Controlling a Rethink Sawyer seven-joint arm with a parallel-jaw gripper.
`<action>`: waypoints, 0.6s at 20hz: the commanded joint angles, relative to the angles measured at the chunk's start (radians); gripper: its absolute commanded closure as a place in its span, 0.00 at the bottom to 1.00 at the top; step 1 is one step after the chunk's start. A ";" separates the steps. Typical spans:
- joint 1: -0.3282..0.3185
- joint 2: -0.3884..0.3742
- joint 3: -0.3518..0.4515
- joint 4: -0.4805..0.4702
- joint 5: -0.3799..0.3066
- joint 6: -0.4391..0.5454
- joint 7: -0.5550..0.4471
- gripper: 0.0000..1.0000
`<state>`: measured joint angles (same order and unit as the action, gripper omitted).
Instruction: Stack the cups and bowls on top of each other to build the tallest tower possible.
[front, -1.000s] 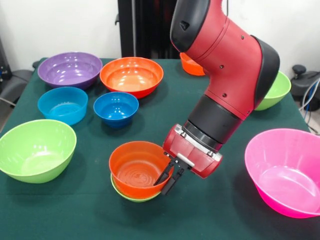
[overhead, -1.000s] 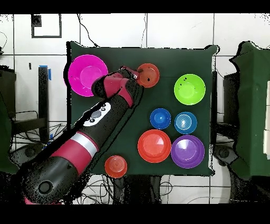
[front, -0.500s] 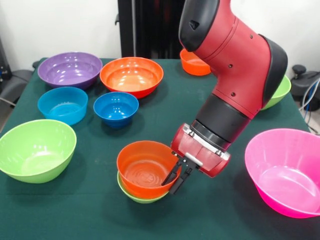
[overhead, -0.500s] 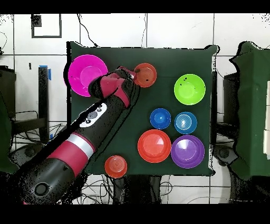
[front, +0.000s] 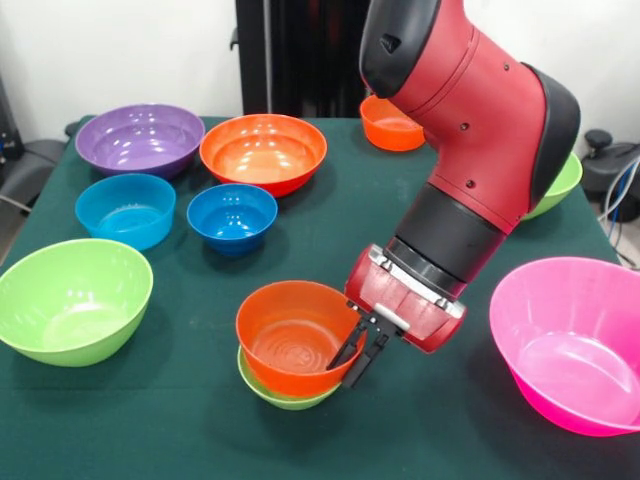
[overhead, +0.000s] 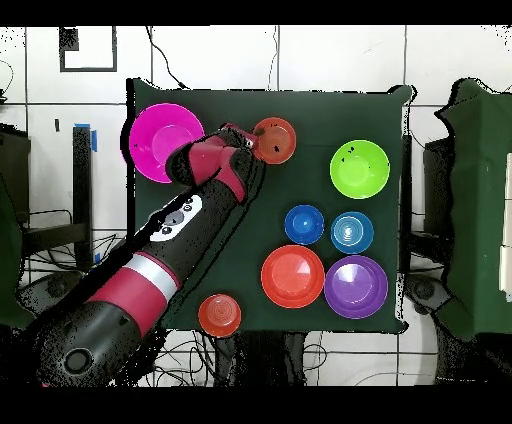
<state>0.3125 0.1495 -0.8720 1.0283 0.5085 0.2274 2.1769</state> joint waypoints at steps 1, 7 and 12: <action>-0.008 -0.054 0.156 0.046 -0.056 0.083 0.064 1.00; -0.014 -0.063 0.164 0.054 -0.071 0.101 0.047 0.00; -0.016 -0.069 0.160 0.045 -0.092 0.122 0.014 0.00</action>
<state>0.3120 0.0911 -0.8622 1.0286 0.4998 0.2274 2.1769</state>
